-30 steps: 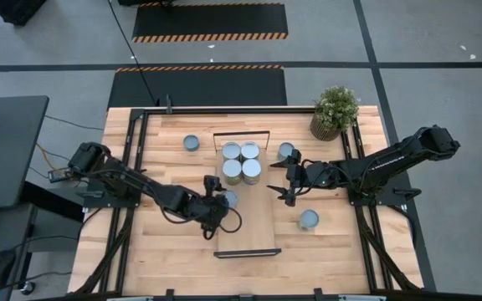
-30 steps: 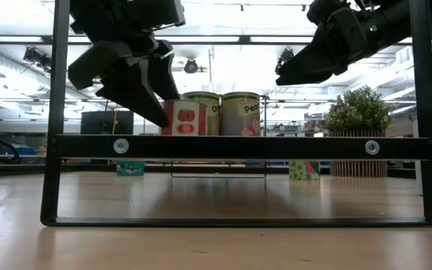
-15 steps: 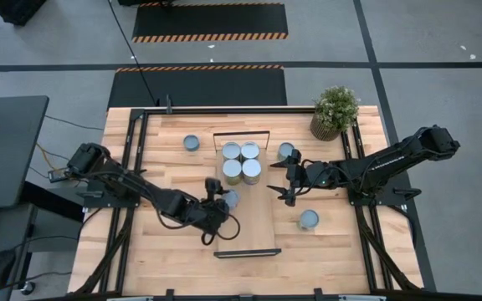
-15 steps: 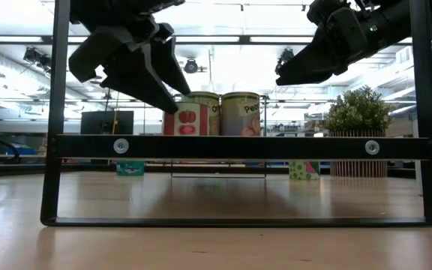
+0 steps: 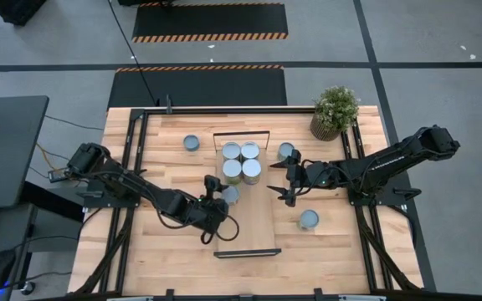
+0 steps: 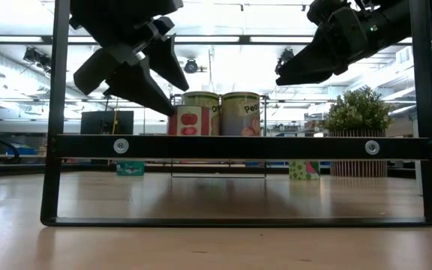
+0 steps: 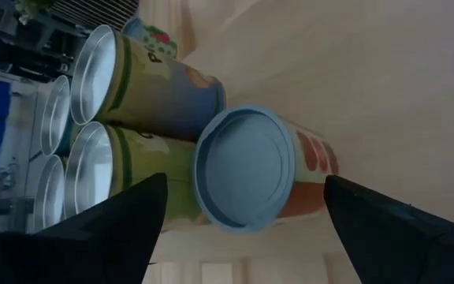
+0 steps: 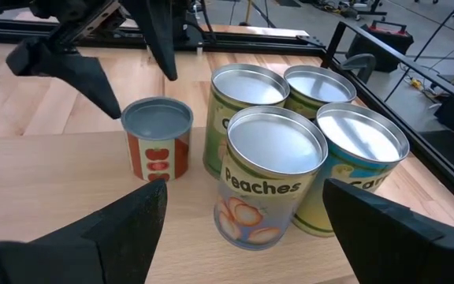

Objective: Pick and place cans onto a shelf
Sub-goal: Put the canned diced tomatoes on the shelf

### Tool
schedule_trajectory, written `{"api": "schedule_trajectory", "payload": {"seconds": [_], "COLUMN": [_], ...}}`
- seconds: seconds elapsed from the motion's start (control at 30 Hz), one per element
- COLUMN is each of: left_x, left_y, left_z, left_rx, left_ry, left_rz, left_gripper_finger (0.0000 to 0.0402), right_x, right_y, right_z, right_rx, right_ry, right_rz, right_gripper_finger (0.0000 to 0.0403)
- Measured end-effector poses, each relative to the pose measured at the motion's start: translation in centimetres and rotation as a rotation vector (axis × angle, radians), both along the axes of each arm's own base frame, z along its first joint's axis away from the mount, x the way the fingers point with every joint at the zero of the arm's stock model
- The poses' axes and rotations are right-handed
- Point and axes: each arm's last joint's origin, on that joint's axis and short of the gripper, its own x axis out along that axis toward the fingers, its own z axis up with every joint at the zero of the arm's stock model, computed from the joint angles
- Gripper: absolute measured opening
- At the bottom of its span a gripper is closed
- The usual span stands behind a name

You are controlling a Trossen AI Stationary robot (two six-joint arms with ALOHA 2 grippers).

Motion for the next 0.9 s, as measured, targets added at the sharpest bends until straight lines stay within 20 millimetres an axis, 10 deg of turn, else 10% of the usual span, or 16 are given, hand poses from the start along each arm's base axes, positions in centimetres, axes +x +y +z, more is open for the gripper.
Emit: {"api": "schedule_trajectory", "payload": {"seconds": [0.9], "left_x": [0.1], "left_y": [1.3], "left_z": [-0.1], "left_rx": [0.049], "left_ry": [0.003], "left_rz": [0.087], "left_gripper_finger": [0.0347], "right_x": [0.0], "right_y": [0.0], "right_z": [0.0], "right_rx": [0.000], "right_ry": [0.000], "right_rz": [0.001], "right_gripper_finger": [0.0348]}}
